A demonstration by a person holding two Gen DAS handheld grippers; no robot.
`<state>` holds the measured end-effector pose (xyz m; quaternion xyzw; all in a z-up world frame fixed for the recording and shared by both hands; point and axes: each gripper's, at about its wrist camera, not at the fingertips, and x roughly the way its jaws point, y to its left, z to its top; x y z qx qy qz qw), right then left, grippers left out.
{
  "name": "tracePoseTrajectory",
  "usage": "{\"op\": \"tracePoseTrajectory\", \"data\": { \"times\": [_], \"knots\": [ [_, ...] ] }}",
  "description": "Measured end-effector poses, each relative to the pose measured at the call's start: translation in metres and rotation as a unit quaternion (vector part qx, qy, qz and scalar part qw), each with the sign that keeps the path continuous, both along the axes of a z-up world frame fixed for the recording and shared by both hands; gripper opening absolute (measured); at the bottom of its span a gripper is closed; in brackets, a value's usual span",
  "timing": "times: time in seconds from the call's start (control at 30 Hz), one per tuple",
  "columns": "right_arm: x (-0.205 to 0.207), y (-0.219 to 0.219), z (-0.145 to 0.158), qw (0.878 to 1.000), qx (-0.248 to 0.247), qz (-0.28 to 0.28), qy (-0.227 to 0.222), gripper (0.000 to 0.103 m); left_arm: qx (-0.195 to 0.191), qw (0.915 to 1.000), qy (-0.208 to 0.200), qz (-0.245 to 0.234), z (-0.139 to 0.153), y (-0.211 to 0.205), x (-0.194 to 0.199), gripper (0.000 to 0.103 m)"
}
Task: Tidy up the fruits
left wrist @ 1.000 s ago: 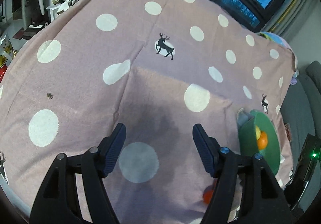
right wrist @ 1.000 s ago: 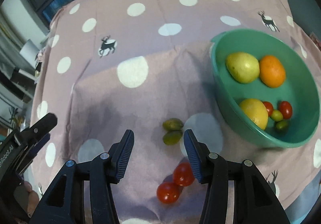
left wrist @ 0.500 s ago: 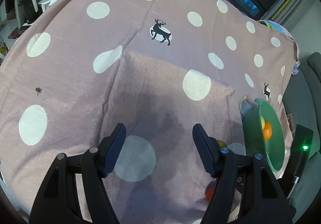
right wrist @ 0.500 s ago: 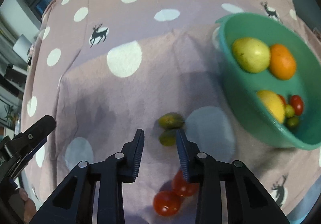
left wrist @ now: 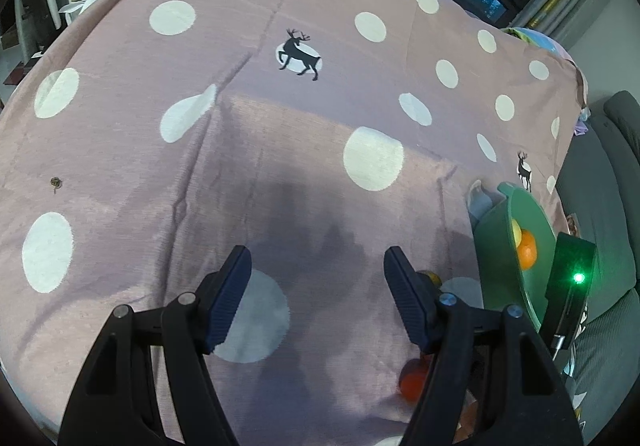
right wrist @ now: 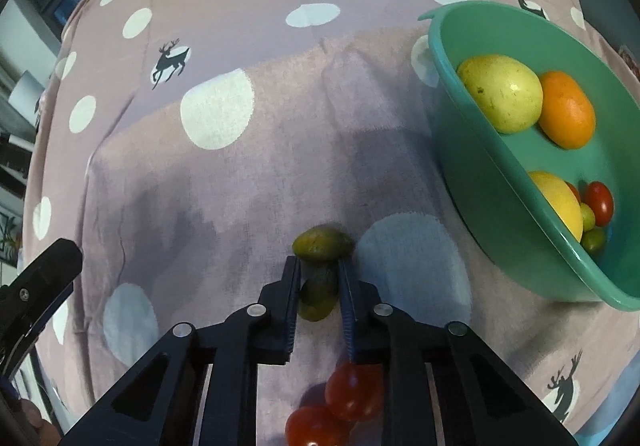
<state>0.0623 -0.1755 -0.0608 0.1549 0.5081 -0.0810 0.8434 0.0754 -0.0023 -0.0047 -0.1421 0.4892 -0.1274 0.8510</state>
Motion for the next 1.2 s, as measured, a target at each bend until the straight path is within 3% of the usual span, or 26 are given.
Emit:
{"op": "tracePoseTrajectory", "data": {
  "times": [0.13,0.37,0.53,0.83,1.0,1.1,1.2],
  "knots": [
    [-0.006,-0.003,0.011,0.999,0.029,0.003,-0.028,0.02,0.001,1.0,-0.002,-0.009,-0.001,-0.008,0.0,0.067],
    [-0.04,-0.028,0.056,0.988,0.073,-0.024,-0.133,0.02,-0.011,0.9983,-0.016,-0.055,-0.005,-0.033,-0.001,0.067],
    [-0.058,-0.056,0.067,0.978,0.105,-0.064,-0.171,0.02,-0.001,0.9935,-0.009,-0.113,-0.015,-0.066,0.001,0.055],
    [-0.065,-0.078,0.065,0.97,0.134,-0.091,-0.18,0.02,-0.013,0.9849,0.013,-0.172,-0.038,-0.104,0.007,0.044],
    [-0.066,-0.083,0.066,0.97,0.14,-0.087,-0.18,0.02,0.013,0.9853,0.027,-0.168,-0.05,-0.112,0.011,0.042],
    [-0.065,-0.085,0.064,0.969,0.144,-0.086,-0.18,0.02,-0.004,0.9843,0.025,-0.174,-0.05,-0.112,0.012,0.041],
    [-0.065,-0.087,0.063,0.969,0.147,-0.088,-0.178,0.02,-0.004,0.9836,0.018,-0.179,-0.051,-0.116,0.011,0.03]
  ]
}}
